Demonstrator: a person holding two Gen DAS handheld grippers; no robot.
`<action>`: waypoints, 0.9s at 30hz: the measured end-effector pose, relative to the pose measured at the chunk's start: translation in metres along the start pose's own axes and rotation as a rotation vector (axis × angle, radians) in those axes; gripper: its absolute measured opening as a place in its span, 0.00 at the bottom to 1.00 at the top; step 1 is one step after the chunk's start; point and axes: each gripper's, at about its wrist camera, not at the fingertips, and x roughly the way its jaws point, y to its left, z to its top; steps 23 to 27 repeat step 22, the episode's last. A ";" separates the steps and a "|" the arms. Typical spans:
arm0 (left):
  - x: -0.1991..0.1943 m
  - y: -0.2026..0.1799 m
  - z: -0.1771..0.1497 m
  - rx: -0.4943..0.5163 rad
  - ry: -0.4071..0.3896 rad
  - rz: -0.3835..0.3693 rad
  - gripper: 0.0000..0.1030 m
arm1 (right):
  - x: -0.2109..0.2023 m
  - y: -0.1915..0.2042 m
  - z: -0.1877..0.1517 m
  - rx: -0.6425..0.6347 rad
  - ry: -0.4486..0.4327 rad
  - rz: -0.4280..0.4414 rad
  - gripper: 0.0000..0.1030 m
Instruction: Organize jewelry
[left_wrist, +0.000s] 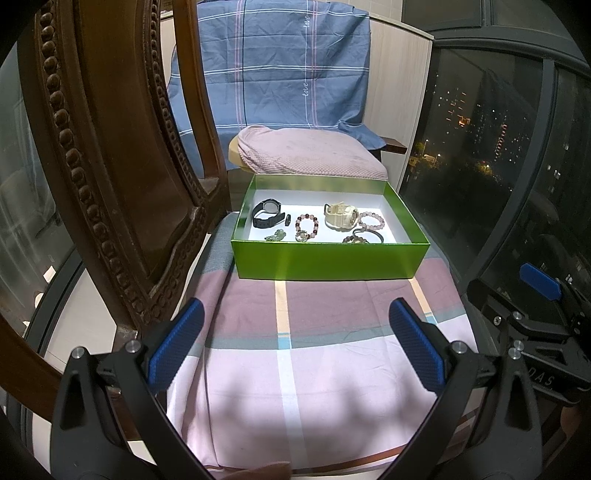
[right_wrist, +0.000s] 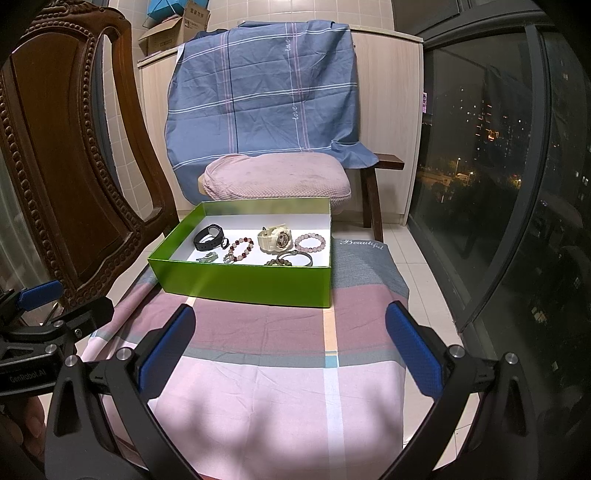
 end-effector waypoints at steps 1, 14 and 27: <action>0.000 0.000 0.000 0.000 0.001 0.000 0.96 | 0.000 0.000 0.000 -0.001 0.000 0.000 0.97; 0.000 -0.002 -0.001 0.014 -0.001 -0.002 0.96 | 0.000 0.001 0.000 -0.003 0.001 0.002 0.97; 0.004 0.000 -0.001 0.009 0.010 0.004 0.96 | 0.000 0.001 0.000 -0.004 0.000 0.002 0.97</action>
